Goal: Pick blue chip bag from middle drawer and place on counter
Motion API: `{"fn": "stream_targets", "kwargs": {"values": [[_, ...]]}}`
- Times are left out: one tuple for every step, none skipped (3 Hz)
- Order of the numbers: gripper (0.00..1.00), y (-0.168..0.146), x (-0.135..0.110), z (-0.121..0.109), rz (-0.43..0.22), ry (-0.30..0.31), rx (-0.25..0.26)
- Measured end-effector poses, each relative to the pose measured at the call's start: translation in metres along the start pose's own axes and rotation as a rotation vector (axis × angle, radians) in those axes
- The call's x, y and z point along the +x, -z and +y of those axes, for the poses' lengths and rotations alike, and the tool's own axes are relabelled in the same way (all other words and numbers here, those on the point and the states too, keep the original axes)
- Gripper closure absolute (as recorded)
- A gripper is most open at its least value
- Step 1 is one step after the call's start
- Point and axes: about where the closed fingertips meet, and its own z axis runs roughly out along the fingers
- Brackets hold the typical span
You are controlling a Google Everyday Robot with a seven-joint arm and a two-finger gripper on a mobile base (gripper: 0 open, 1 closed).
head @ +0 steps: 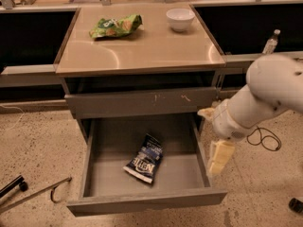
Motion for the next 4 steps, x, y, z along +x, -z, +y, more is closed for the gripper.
{"fn": "stream_targets", "kwargs": {"values": [[0.00, -0.091, 0.002, -0.021, -0.124, -0.022, -0.008], [0.00, -0.113, 0.007, -0.035, -0.151, -0.050, 0.028], [0.00, -0.115, 0.007, -0.035, -0.156, -0.047, 0.028], [0.00, -0.149, -0.007, -0.053, -0.173, 0.000, 0.030]]}}
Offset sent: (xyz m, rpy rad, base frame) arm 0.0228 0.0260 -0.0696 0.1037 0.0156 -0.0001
